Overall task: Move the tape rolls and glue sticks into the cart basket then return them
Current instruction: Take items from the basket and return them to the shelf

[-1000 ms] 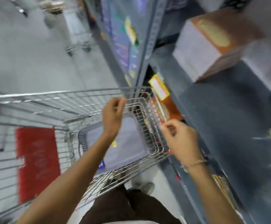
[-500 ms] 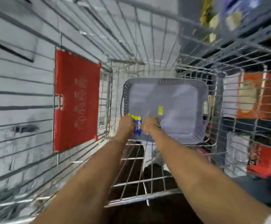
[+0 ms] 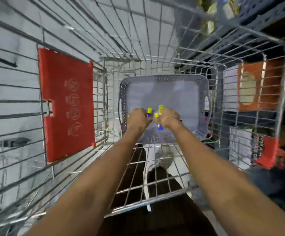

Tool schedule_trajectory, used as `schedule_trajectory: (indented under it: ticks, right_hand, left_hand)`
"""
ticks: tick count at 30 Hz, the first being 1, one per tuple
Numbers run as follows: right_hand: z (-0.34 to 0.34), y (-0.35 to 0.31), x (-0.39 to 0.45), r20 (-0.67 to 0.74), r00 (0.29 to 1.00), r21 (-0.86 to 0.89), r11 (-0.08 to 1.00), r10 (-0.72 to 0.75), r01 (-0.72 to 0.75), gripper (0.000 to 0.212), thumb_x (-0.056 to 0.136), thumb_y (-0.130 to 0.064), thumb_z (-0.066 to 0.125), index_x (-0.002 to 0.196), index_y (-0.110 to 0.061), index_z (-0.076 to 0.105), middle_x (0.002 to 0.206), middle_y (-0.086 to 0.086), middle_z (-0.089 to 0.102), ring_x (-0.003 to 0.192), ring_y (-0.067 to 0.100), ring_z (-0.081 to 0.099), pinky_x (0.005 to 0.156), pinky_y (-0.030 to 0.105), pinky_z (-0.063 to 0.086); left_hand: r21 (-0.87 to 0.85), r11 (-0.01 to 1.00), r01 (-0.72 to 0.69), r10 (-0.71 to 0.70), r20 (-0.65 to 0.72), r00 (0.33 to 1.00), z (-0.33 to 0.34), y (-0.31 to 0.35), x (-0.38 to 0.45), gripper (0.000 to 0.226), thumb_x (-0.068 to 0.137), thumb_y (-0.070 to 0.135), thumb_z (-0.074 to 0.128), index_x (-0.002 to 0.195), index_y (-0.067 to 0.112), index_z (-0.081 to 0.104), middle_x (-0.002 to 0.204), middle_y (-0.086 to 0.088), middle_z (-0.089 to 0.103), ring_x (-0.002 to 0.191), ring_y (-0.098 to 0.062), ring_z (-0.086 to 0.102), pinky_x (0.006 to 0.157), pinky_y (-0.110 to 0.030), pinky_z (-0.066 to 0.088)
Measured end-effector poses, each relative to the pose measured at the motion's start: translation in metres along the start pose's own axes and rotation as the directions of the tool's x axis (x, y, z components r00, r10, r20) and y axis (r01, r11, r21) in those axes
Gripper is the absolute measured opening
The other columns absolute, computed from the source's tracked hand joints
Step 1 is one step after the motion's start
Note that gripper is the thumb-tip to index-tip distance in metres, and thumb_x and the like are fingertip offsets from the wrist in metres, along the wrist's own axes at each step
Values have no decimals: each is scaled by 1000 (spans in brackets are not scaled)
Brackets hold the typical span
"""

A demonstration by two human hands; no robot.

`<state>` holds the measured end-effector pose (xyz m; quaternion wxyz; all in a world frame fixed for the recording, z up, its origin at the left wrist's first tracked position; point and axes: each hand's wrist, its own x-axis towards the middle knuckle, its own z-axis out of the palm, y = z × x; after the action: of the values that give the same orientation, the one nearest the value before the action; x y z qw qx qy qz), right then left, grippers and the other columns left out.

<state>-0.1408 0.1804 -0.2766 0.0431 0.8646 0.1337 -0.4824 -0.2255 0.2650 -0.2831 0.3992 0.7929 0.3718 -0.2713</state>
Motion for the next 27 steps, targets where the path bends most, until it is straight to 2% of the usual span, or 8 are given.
schedule_trajectory:
  ticks: [4,7,10,14,17,22,25,27]
  right_hand:
    - [-59,35,-42,-128,992,231,972,-3,33,33,90,-33,55,90,-3,68,95,30,62,93,32,64,75,37,48]
    - [-90,83,-110,-380,922,517,844,73,146,38,88,-18,57,52,-15,45,56,12,46,55,22,44,57,28,35]
    - [-89,147,-192,-559,809,680,660,184,320,8,88,-13,58,82,-8,60,64,3,60,56,13,54,56,28,43]
    - [-43,242,-307,-650,629,757,436,427,486,20,85,-4,64,99,-16,59,77,-8,65,61,-13,61,65,7,50]
    - [23,307,-388,-606,497,784,360,621,506,27,82,0,68,102,-17,62,78,-10,66,61,-20,61,65,1,48]
    - [158,406,-488,-419,231,846,284,878,451,18,79,1,71,96,-5,68,83,10,70,59,-18,59,67,6,50]
    - [217,460,-525,-264,72,864,203,962,460,18,80,2,70,96,-5,68,86,15,70,54,-22,57,66,3,48]
    - [241,493,-541,-197,-23,871,185,980,456,18,79,-1,71,98,-1,69,91,20,73,56,-22,58,75,17,52]
  left_hand:
    - [-127,982,-140,131,-81,988,-25,58,-26,23,81,32,65,87,9,67,90,-17,74,91,-30,68,77,-37,51]
    - [-228,914,-336,325,-86,942,-37,119,-72,21,84,27,65,92,7,68,89,-15,76,84,-24,71,80,-39,56]
    - [-409,757,-509,531,-68,845,-28,174,-131,20,84,13,68,99,2,64,88,-12,73,63,6,66,69,-17,58]
    - [-505,597,-623,751,77,656,30,237,-229,22,82,5,68,103,11,63,85,-2,71,64,12,64,66,-10,53]
    - [-499,525,-690,846,215,488,103,266,-313,25,80,8,71,91,29,63,82,12,70,68,11,65,70,-11,53]
    - [-436,421,-795,885,390,255,245,274,-439,21,76,12,76,96,13,70,87,3,73,67,18,61,75,-12,52]
    - [-384,402,-831,862,465,202,317,275,-492,24,74,12,77,96,6,69,95,-13,76,82,-11,70,85,-29,54]
    - [-341,348,-873,860,487,152,357,279,-520,23,75,14,76,95,5,69,94,-14,76,86,-20,72,84,-25,53]
